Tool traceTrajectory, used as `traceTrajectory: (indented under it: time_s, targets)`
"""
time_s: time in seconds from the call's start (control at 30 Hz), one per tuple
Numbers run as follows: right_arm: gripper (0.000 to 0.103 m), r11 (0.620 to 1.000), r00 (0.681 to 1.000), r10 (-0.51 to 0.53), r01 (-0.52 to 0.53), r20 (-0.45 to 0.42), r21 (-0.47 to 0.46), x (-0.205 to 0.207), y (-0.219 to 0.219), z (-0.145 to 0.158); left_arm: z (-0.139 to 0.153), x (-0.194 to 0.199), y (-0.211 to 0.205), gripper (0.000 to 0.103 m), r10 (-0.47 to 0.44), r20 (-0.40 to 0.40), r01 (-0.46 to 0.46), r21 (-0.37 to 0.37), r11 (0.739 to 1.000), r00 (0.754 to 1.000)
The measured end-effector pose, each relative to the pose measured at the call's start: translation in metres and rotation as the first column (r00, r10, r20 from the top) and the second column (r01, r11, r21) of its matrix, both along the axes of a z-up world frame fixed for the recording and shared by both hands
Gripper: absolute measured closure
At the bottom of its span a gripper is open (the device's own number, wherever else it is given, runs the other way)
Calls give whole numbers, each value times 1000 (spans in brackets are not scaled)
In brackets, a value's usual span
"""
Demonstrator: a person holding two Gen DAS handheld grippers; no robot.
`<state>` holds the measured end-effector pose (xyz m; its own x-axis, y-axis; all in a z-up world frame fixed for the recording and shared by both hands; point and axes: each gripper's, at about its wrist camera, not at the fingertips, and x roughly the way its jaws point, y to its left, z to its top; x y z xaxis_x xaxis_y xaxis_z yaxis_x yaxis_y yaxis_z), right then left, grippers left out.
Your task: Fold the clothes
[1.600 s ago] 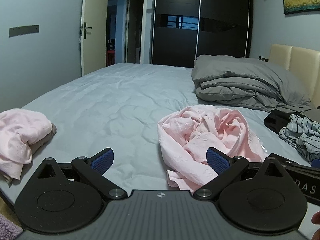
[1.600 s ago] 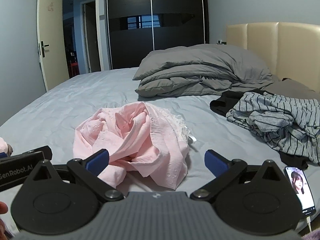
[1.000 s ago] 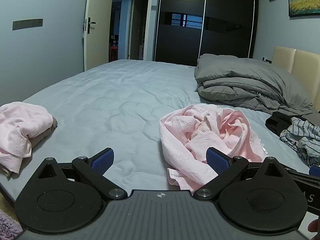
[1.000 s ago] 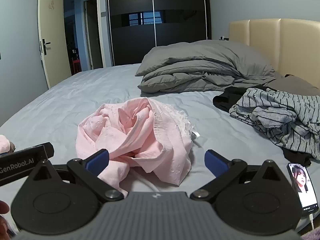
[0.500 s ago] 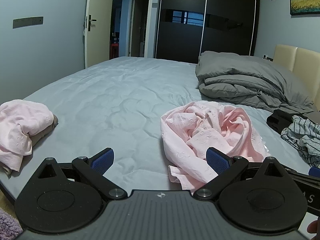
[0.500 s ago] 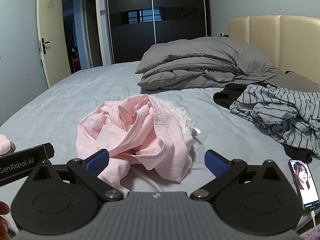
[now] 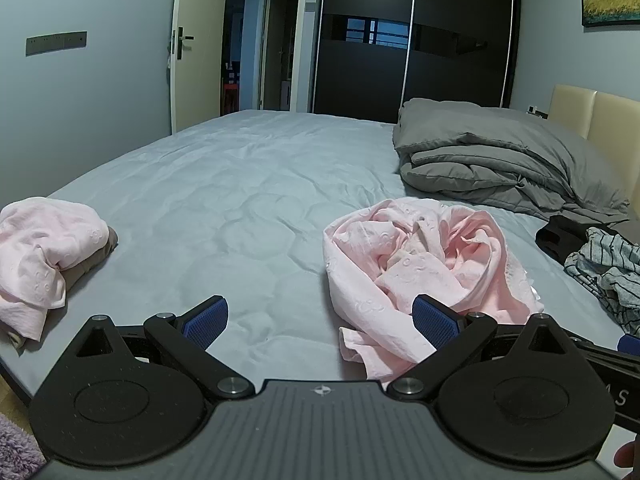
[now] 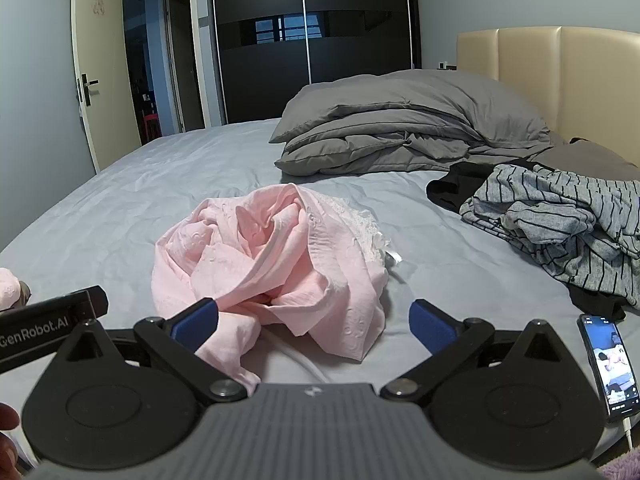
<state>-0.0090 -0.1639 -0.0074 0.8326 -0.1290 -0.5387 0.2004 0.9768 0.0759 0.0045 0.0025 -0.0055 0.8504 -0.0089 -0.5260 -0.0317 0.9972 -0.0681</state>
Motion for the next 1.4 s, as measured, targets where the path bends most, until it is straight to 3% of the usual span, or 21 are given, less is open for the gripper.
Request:
traceTrajectory:
  time_s: [1.4]
  targets:
    - [0, 1000, 999, 9, -10, -32, -11, 2, 1, -8, -8, 3, 0, 2, -9, -35, 10, 22, 1000, 999]
